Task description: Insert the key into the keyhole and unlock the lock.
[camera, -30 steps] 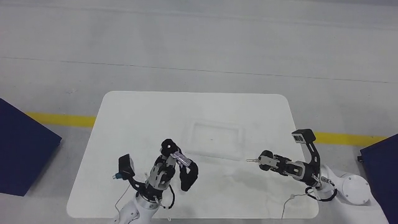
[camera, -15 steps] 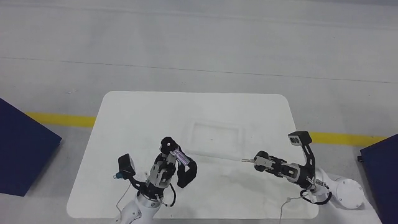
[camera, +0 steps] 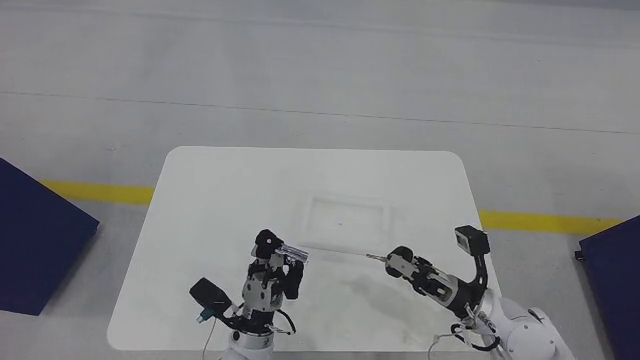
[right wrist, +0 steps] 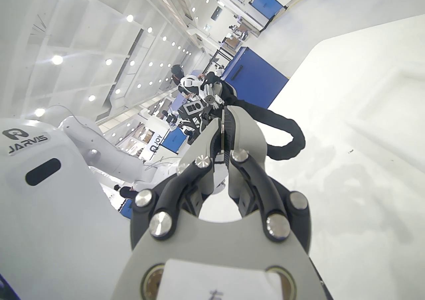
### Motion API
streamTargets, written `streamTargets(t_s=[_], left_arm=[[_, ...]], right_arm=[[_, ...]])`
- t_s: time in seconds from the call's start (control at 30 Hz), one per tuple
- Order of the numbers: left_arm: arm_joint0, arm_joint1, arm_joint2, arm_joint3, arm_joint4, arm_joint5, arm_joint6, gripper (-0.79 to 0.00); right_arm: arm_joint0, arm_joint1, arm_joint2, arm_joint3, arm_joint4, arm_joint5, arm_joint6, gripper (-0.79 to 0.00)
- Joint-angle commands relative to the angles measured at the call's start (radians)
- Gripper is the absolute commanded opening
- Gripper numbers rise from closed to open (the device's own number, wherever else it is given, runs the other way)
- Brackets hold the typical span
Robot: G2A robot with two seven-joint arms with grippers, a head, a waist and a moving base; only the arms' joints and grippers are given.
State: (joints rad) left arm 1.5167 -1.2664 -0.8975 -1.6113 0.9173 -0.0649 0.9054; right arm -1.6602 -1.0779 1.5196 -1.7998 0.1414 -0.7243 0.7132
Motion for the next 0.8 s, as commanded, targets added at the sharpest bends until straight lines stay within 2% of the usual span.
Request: streamTargets(t_s=[0.0, 0.4, 0.53, 0.77], left_arm=[[0.000, -0.003, 0.005, 0.005, -0.006, 0.006, -0.004, -0.785], [0.004, -0.005, 0.007, 0.001, -0.019, 0.007, -0.020, -0.785], [0.006, -0.023, 0.026, 0.007, -0.042, 0.071, 0.019, -0.785], [-0.039, -0.069, 0.076, 0.086, -0.058, 0.183, 0.134, -0.785]], right_arm=[[-0.002, -0.002, -0.010, 0.000, -0.015, 0.002, -0.022, -0.785], [-0.004, -0.002, -0.014, 0.000, -0.015, 0.015, -0.027, -0.785], [-0.004, -0.006, -0.039, -0.009, -0.053, 0.042, -0.075, -0.785], [-0.011, -0.018, -0.095, -0.010, -0.130, 0.059, -0.184, -0.785]])
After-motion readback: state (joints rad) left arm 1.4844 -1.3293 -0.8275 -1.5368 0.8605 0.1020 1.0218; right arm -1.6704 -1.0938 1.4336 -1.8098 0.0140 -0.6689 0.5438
